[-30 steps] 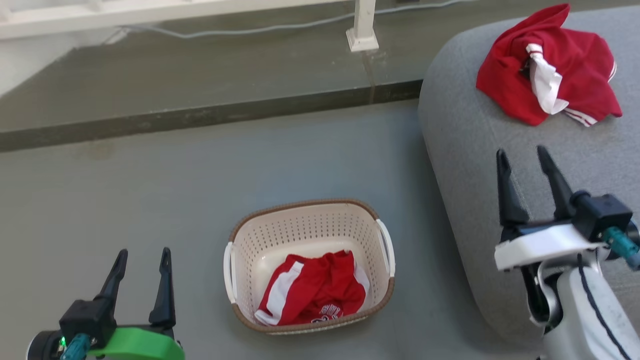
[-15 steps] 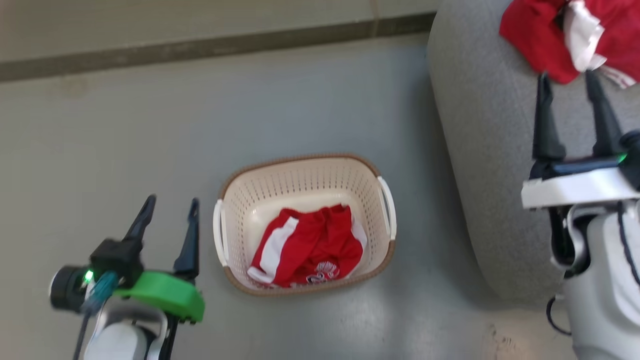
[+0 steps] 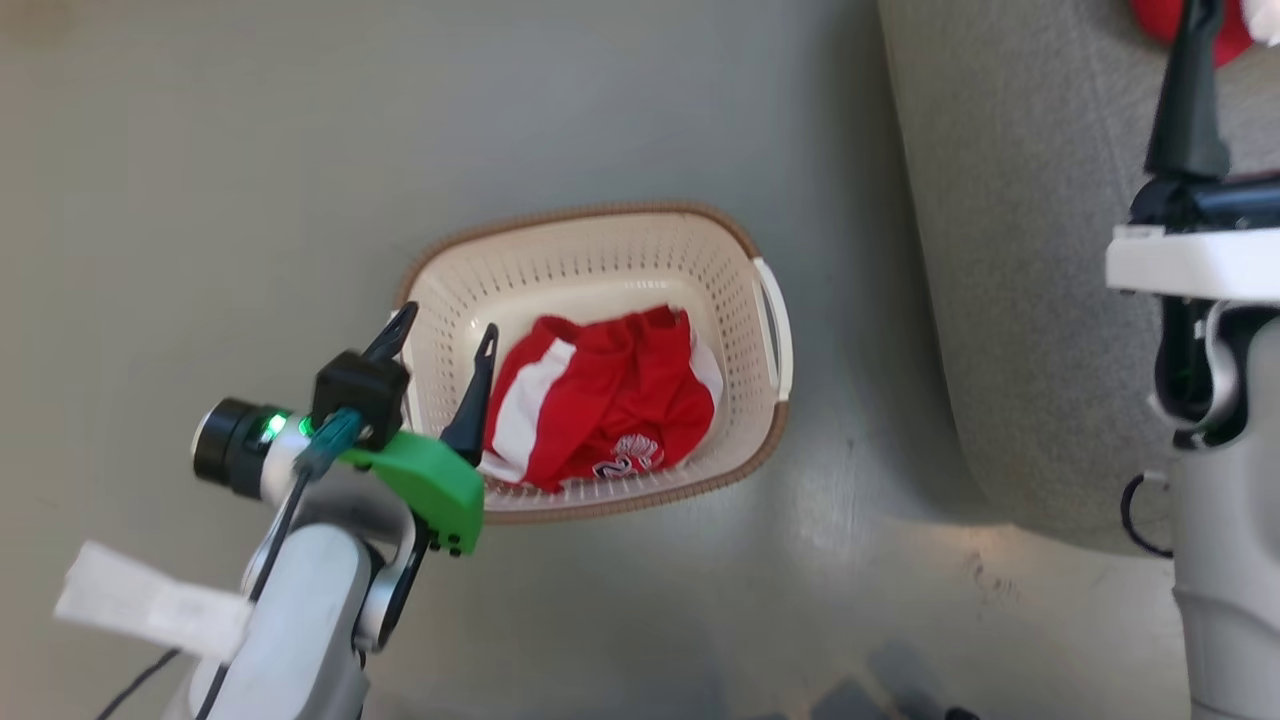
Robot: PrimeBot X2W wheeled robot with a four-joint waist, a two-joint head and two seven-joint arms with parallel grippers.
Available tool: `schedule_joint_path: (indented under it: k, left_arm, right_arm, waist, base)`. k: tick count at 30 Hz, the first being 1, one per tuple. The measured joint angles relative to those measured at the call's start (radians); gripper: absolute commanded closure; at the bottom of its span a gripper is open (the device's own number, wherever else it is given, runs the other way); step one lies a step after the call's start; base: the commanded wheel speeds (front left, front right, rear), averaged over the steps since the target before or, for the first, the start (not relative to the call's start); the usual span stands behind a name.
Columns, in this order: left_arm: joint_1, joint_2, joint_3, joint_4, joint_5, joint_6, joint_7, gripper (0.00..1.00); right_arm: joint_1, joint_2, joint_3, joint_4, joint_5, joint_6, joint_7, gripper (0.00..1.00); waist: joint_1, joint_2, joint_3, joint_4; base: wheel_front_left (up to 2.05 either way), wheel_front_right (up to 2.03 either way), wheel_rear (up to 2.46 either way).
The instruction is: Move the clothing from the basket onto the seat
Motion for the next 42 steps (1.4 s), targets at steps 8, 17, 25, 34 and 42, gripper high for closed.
schedule_joint_path:
  k: [8, 17, 25, 34, 42]
  left_arm:
    - [-0.128, -0.037, -0.05, 0.12, 0.026, -0.022, 0.043, 0.0]
    - [-0.244, -0.051, -0.088, 0.241, 0.083, -0.049, 0.084, 0.0]
    - [-0.349, -0.051, -0.113, 0.322, 0.134, -0.067, 0.109, 0.0]
    - [-0.406, -0.049, -0.156, 0.431, 0.179, -0.094, 0.109, 0.0]
    - [-0.441, -0.058, -0.216, 0.508, 0.205, -0.119, 0.099, 0.0]
  right_arm:
    - [-0.062, -0.027, -0.027, -0.04, 0.0, -0.008, 0.0, 0.0]
    - [-0.134, -0.023, -0.023, -0.086, 0.002, -0.008, 0.0, 0.0]
    - [-0.205, -0.019, -0.023, -0.134, 0.011, -0.01, 0.0, 0.0]
    - [-0.263, -0.001, -0.015, -0.146, 0.011, -0.016, 0.0, 0.0]
    - [-0.265, 0.004, -0.018, -0.146, 0.011, -0.017, 0.0, 0.0]
  waist:
    - [0.0, 0.0, 0.114, -0.016]
    - [0.0, 0.0, 0.243, -0.033]
    - [0.0001, 0.0, 0.357, -0.049]
    - [0.0, 0.0, 0.465, -0.073]
    - [0.0, 0.0, 0.505, -0.102]
  base:
    - [0.0, 0.0, 0.0]
    - [0.0, 0.0, 0.0]
    - [0.0, 0.0, 0.0]
    - [0.0, 0.0, 0.0]
    - [0.0, 0.0, 0.0]
